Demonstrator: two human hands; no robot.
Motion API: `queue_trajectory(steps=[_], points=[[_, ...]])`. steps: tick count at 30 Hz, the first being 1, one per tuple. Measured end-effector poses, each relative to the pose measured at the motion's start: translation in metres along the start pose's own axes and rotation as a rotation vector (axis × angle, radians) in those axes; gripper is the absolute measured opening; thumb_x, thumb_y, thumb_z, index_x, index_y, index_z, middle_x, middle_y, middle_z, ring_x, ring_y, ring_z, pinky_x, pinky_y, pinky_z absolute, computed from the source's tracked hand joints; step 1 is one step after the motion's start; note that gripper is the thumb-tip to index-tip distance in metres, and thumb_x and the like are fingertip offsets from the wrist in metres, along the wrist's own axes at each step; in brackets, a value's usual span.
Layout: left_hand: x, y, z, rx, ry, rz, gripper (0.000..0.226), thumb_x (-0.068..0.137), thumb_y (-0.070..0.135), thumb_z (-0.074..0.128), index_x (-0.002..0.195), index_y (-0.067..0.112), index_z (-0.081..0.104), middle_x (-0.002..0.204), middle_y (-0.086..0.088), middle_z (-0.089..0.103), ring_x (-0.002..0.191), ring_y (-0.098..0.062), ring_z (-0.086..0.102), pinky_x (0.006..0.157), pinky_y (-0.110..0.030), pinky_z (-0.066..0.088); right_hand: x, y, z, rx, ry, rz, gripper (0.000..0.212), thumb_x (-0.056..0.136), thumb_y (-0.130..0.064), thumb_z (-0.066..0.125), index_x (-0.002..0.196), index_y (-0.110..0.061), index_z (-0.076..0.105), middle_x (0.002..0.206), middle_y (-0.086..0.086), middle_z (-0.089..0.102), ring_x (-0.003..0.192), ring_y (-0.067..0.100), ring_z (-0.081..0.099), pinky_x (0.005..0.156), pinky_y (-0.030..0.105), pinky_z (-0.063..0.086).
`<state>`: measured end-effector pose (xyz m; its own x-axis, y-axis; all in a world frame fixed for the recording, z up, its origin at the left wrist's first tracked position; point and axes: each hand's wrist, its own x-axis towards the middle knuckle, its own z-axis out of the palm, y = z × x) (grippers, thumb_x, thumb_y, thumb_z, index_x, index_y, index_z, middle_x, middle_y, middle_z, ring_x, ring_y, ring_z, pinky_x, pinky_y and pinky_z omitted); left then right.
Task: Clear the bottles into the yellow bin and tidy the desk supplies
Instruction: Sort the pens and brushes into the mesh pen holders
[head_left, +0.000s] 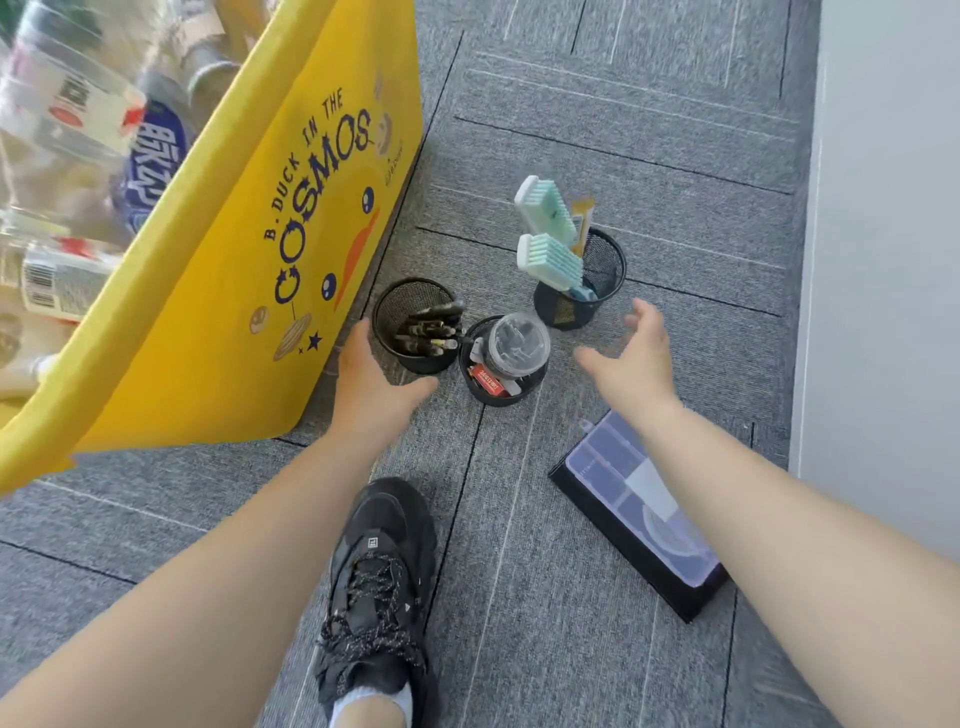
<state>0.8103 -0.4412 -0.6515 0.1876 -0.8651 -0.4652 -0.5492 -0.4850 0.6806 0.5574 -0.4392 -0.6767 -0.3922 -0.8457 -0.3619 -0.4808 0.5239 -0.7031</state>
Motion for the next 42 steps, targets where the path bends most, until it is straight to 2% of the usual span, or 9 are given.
queue_trajectory(steps=[5, 8, 13, 20, 27, 32, 36, 39, 42], points=[[0.008, 0.013, 0.005, -0.074, 0.019, 0.051, 0.085, 0.076, 0.020, 0.078, 0.144, 0.017, 0.026, 0.134, 0.006, 0.037, 0.123, -0.008, 0.034, 0.094, -0.020, 0.024, 0.035, -0.002, -0.008, -0.051, -0.066, -0.003, 0.104, 0.071, -0.033, 0.081, 0.149, -0.020, 0.014, 0.154, 0.004, 0.026, 0.141, 0.022, 0.027, 0.115, 0.042, 0.025], [0.015, 0.013, 0.009, -0.095, 0.039, 0.044, 0.086, 0.074, 0.019, 0.080, 0.143, 0.018, 0.027, 0.124, 0.011, 0.039, 0.112, -0.001, 0.034, 0.092, -0.019, 0.027, 0.045, -0.006, -0.003, -0.033, -0.094, -0.061, 0.103, 0.069, -0.030, 0.083, 0.148, -0.019, 0.017, 0.149, 0.004, 0.032, 0.137, 0.020, 0.032, 0.113, 0.037, 0.028], [0.027, 0.021, 0.019, -0.122, 0.035, 0.011, 0.101, 0.071, 0.020, 0.082, 0.147, 0.024, 0.015, 0.143, 0.002, 0.035, 0.127, -0.010, 0.036, 0.099, -0.022, 0.026, 0.055, -0.012, 0.003, 0.118, -0.122, -0.060, 0.113, 0.062, -0.030, 0.088, 0.147, -0.027, 0.014, 0.142, -0.005, 0.039, 0.129, 0.012, 0.040, 0.109, 0.031, 0.031], [0.043, 0.043, 0.025, -0.168, 0.116, 0.056, 0.092, 0.068, 0.019, 0.084, 0.140, 0.023, 0.026, 0.123, 0.010, 0.041, 0.111, -0.003, 0.041, 0.093, -0.019, 0.031, 0.067, -0.026, 0.000, 0.121, -0.113, -0.140, 0.099, 0.063, -0.025, 0.088, 0.142, -0.026, 0.028, 0.121, -0.022, 0.043, 0.106, -0.009, 0.045, 0.093, 0.009, 0.030], [0.057, 0.064, 0.033, -0.222, 0.188, 0.153, 0.092, 0.061, 0.019, 0.087, 0.134, 0.022, 0.032, 0.130, 0.004, 0.048, 0.118, -0.008, 0.051, 0.097, -0.020, 0.039, 0.066, -0.026, -0.002, 0.038, -0.014, -0.164, 0.097, 0.057, -0.040, 0.086, 0.135, -0.034, 0.030, 0.129, -0.012, 0.051, 0.117, 0.010, 0.052, 0.101, 0.034, 0.043], [0.029, 0.096, 0.029, -0.283, 0.166, 0.166, 0.092, 0.063, 0.019, 0.086, 0.136, 0.022, 0.030, 0.127, 0.005, 0.051, 0.116, -0.005, 0.052, 0.099, -0.019, 0.041, 0.045, -0.054, -0.034, 0.105, 0.101, -0.167, 0.094, 0.057, -0.047, 0.082, 0.134, -0.032, 0.030, 0.122, -0.017, 0.049, 0.112, 0.006, 0.053, 0.094, 0.028, 0.043], [-0.018, 0.134, 0.009, -0.318, 0.165, 0.218, 0.087, 0.066, 0.016, 0.085, 0.134, 0.020, 0.031, 0.119, 0.010, 0.051, 0.108, 0.001, 0.054, 0.088, -0.002, 0.040, 0.010, -0.084, -0.068, 0.210, 0.176, -0.155, 0.091, 0.054, -0.047, 0.080, 0.130, -0.032, 0.033, 0.124, -0.012, 0.053, 0.111, 0.008, 0.055, 0.093, 0.035, 0.048], [-0.051, 0.164, -0.015, -0.316, 0.133, 0.301, 0.085, 0.065, 0.024, 0.085, 0.132, 0.027, 0.033, 0.117, 0.015, 0.053, 0.106, 0.007, 0.053, 0.085, -0.001, 0.038, -0.021, -0.113, -0.100, 0.215, 0.192, -0.164, 0.091, 0.055, -0.045, 0.083, 0.130, -0.033, 0.033, 0.123, -0.010, 0.056, 0.107, 0.010, 0.058, 0.091, 0.037, 0.049], [-0.087, 0.206, -0.055, -0.297, 0.094, 0.415, 0.090, 0.064, 0.030, 0.085, 0.136, 0.024, 0.032, 0.118, 0.013, 0.052, 0.107, 0.000, 0.052, 0.086, -0.003, 0.037, -0.059, -0.154, -0.140, 0.220, 0.238, -0.225, 0.090, 0.050, -0.053, 0.080, 0.126, -0.034, 0.035, 0.114, -0.014, 0.059, 0.103, 0.009, 0.060, 0.089, 0.039, 0.051]])
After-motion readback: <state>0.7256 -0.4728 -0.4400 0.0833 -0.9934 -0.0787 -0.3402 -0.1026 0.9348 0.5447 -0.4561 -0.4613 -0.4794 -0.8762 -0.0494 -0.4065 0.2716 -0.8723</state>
